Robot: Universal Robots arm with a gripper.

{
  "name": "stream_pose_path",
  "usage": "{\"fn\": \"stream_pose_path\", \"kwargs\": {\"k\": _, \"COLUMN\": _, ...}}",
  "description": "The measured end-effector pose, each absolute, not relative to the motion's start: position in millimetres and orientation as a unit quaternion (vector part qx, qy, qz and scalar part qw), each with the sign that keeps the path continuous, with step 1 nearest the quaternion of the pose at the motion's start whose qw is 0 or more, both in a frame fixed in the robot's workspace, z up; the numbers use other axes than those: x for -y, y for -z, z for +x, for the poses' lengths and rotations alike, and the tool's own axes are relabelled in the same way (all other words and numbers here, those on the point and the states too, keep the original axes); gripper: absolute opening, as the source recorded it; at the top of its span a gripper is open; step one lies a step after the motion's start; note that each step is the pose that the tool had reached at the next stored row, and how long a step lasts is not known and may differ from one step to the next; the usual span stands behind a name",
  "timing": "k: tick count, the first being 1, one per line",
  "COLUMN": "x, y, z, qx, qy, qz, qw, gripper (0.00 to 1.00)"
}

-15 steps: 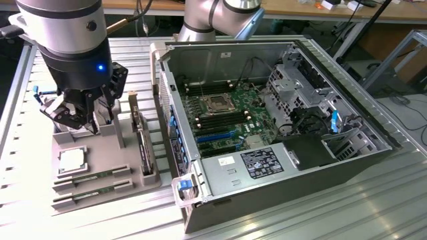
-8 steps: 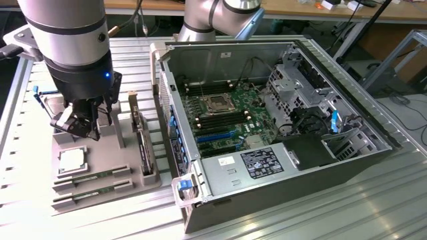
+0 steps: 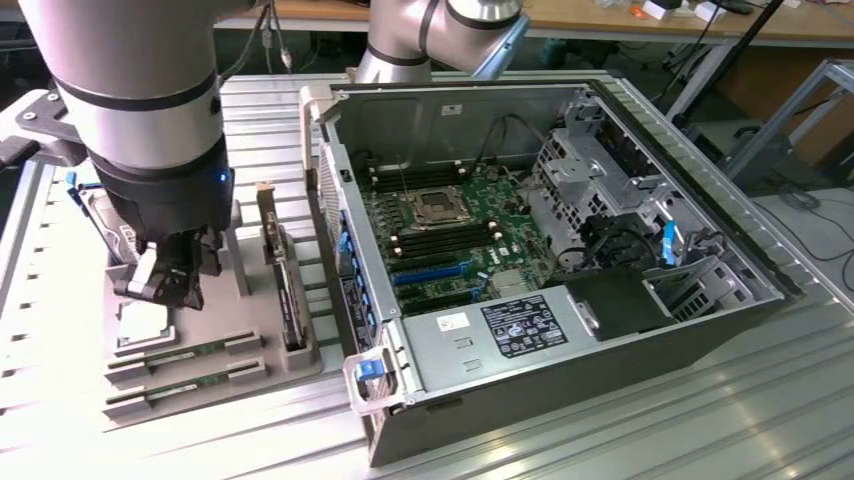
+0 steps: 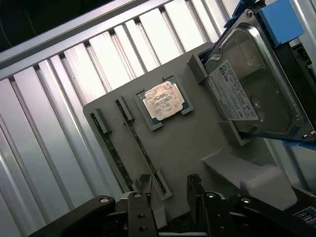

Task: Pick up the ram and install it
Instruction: 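Pick up the ram and move it above insertion slot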

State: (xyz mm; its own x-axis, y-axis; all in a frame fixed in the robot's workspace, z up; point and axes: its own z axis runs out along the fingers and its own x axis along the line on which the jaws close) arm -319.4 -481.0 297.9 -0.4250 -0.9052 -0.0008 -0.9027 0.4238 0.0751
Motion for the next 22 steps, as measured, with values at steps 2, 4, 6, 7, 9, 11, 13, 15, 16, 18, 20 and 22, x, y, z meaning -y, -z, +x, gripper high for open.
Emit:
{"fn": "stream_pose_path", "kwargs": {"k": 2, "x": 489.4, "y": -296.7, "z": -319.3, "qx": 0.840, "qy": 0.032, "qz": 0.542, "qw": 0.021, "gripper": 0.42}}
{"fn": "stream_pose_path", "kwargs": {"k": 4, "x": 489.5, "y": -294.0, "z": -319.3, "qx": 0.822, "qy": 0.032, "qz": 0.568, "qw": 0.022, "gripper": 0.42}}
{"fn": "stream_pose_path", "kwargs": {"k": 6, "x": 489.4, "y": -289.7, "z": -319.3, "qx": 0.794, "qy": 0.031, "qz": 0.607, "qw": 0.023, "gripper": 0.42}}
{"fn": "stream_pose_path", "kwargs": {"k": 7, "x": 489.4, "y": -288.7, "z": -319.3, "qx": 0.786, "qy": 0.030, "qz": 0.616, "qw": 0.024, "gripper": 0.42}}
{"fn": "stream_pose_path", "kwargs": {"k": 9, "x": 489.4, "y": -286.1, "z": -319.3, "qx": 0.765, "qy": 0.029, "qz": 0.643, "qw": 0.025, "gripper": 0.42}}
{"fn": "stream_pose_path", "kwargs": {"k": 11, "x": 489.4, "y": -282.9, "z": -319.3, "qx": 0.724, "qy": 0.028, "qz": 0.688, "qw": 0.027, "gripper": 0.42}}
{"fn": "stream_pose_path", "kwargs": {"k": 13, "x": 489.5, "y": -282.5, "z": -319.4, "qx": 0.713, "qy": 0.028, "qz": 0.700, "qw": 0.027, "gripper": 0.42}}
{"fn": "stream_pose_path", "kwargs": {"k": 15, "x": 489.7, "y": -282.3, "z": -319.4, "qx": 0.713, "qy": 0.027, "qz": 0.700, "qw": 0.027, "gripper": 0.42}}
{"fn": "stream_pose_path", "kwargs": {"k": 16, "x": 490.6, "y": -282.1, "z": -319.4, "qx": 0.713, "qy": 0.027, "qz": 0.700, "qw": 0.027, "gripper": 0.42}}
{"fn": "stream_pose_path", "kwargs": {"k": 18, "x": 495.4, "y": -281.8, "z": -319.4, "qx": 0.709, "qy": 0.027, "qz": 0.704, "qw": 0.027, "gripper": 0.42}}
{"fn": "stream_pose_path", "kwargs": {"k": 20, "x": 504.9, "y": -281.3, "z": -319.3, "qx": 0.706, "qy": 0.027, "qz": 0.707, "qw": 0.027, "gripper": 0.42}}
{"fn": "stream_pose_path", "kwargs": {"k": 22, "x": 512.0, "y": -281.0, "z": -319.3, "qx": 0.704, "qy": 0.027, "qz": 0.709, "qw": 0.027, "gripper": 0.42}}
